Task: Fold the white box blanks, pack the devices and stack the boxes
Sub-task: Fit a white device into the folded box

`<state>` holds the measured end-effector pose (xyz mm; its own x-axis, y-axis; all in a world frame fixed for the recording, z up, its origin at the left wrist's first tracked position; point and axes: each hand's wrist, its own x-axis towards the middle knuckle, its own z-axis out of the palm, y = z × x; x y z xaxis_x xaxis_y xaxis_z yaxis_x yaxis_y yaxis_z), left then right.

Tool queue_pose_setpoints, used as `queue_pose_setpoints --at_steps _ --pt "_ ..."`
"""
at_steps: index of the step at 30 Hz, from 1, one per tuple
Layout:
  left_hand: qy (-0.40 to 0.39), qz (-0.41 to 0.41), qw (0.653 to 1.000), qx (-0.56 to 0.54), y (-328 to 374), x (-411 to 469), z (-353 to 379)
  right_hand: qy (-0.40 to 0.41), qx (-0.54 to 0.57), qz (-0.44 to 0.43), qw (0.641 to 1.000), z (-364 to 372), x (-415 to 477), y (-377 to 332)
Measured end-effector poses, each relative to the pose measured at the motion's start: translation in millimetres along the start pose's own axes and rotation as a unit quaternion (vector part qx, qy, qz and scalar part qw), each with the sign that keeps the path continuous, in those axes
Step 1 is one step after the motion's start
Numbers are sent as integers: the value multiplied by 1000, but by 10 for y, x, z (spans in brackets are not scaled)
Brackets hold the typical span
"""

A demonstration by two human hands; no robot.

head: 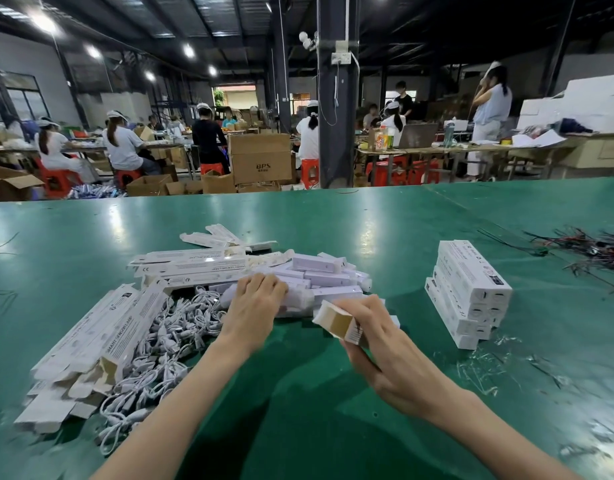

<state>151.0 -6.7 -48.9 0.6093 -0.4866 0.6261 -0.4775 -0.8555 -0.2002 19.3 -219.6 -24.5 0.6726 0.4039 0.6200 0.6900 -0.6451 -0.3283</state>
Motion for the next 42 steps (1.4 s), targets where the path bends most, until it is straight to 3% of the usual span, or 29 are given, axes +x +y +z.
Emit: queue_pose_setpoints --at_steps 4,8,16,21,27,42 --pt "162 -33 968 -190 87 -88 -271 -2 -62 21 998 31 -5 25" --pt "222 -28 937 -269 182 -124 -606 -1 -55 10 998 39 1 -3" --pt "104 42 938 -329 314 -306 -773 -18 -86 30 996 27 -16 66" --pt "84 26 959 -271 347 -322 -800 4 -93 47 995 5 -4 81" --pt "76 -36 953 -293 357 -327 -786 -9 -114 53 992 14 -16 83" --pt "56 41 961 -267 272 -335 -878 -13 -128 66 990 33 -28 65"
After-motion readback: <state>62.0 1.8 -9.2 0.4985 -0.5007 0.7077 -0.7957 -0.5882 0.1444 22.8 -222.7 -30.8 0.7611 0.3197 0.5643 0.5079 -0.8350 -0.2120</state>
